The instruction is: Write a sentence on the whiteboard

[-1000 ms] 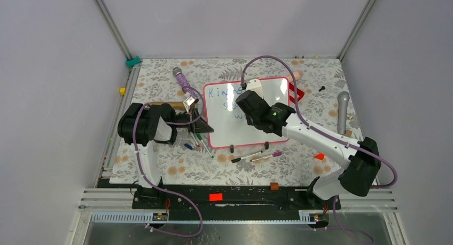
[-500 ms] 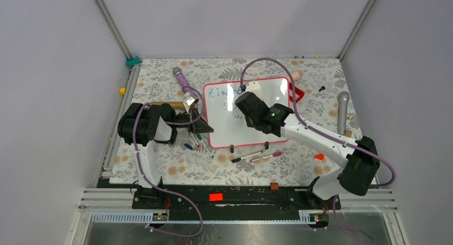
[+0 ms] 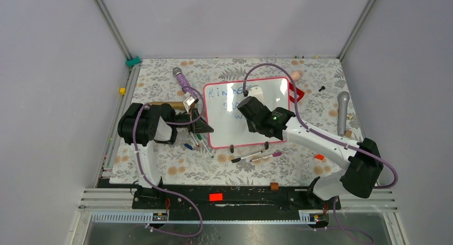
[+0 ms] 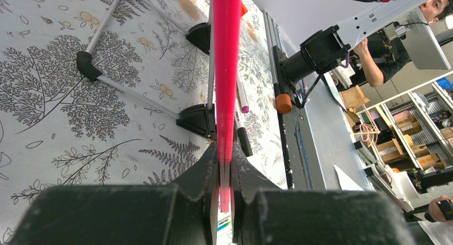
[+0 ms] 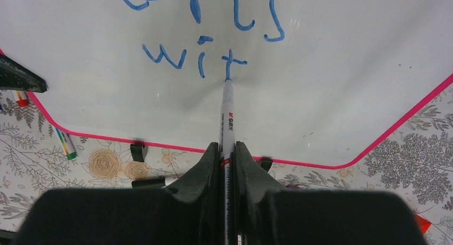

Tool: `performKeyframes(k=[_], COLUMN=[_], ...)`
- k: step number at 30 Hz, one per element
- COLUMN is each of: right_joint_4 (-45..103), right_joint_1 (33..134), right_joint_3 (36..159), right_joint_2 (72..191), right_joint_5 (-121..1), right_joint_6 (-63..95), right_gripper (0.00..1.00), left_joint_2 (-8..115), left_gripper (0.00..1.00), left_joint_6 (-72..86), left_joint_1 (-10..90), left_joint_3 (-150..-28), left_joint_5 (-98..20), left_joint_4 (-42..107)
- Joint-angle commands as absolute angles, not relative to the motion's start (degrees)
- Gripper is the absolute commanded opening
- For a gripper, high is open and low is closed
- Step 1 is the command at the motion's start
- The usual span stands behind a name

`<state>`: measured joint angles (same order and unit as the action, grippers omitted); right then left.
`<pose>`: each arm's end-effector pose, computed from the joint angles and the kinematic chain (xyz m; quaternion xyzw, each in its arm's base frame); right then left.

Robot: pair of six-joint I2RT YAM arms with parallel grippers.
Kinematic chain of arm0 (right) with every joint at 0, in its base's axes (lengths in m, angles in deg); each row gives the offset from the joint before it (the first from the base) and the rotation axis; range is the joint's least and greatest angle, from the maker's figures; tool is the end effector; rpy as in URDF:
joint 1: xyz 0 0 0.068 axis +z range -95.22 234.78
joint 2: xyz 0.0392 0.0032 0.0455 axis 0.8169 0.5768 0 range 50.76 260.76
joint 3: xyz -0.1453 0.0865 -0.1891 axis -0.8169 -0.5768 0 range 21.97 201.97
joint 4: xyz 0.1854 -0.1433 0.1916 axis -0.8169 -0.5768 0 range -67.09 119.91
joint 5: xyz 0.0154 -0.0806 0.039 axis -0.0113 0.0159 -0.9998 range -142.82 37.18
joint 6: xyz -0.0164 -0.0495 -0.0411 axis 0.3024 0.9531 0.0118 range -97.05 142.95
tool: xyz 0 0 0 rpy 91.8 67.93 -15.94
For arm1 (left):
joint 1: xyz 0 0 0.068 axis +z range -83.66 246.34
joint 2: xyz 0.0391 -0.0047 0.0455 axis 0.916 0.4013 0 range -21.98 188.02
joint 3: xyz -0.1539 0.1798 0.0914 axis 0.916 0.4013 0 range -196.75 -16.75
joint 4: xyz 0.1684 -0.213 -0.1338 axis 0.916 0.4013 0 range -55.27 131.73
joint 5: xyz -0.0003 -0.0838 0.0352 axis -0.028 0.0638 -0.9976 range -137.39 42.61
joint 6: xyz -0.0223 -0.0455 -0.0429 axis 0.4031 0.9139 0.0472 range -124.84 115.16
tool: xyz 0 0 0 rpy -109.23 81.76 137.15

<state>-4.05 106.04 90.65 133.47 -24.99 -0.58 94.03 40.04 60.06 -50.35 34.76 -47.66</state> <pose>0.2471 0.2686 0.2545 -0.1335 0.9004 0.0329 0.4128 0.2983 -0.0853 0.0547 0.2622 0.6567 -0.6493 0.2801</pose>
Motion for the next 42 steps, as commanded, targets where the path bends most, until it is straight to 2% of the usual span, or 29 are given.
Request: performKeyframes(k=[1,14,42], right_joint_4=[-4.1,-6.3,-4.6], right_joint_1=[105.6,105.5,103.0], right_joint_3=[89.5,93.8,96.2], right_joint_2=[131.5,132.7,134.9], right_joint_5=[-24.8,-19.2,-19.9], right_joint_6=[-2.2,-1.6,0.7], right_gripper=[0.0,0.0,0.0], left_joint_2=[93.9,93.9,93.8], left_gripper=[0.0,0.0,0.0], left_joint_6=[39.2,39.2,39.1], left_joint_1=[60.1,60.1,60.1], left_joint_3=[-50.3,-50.3,-50.2], left_joint_5=[35.5,35.6,35.5], left_joint_4=[-49.7,-49.7,-49.7])
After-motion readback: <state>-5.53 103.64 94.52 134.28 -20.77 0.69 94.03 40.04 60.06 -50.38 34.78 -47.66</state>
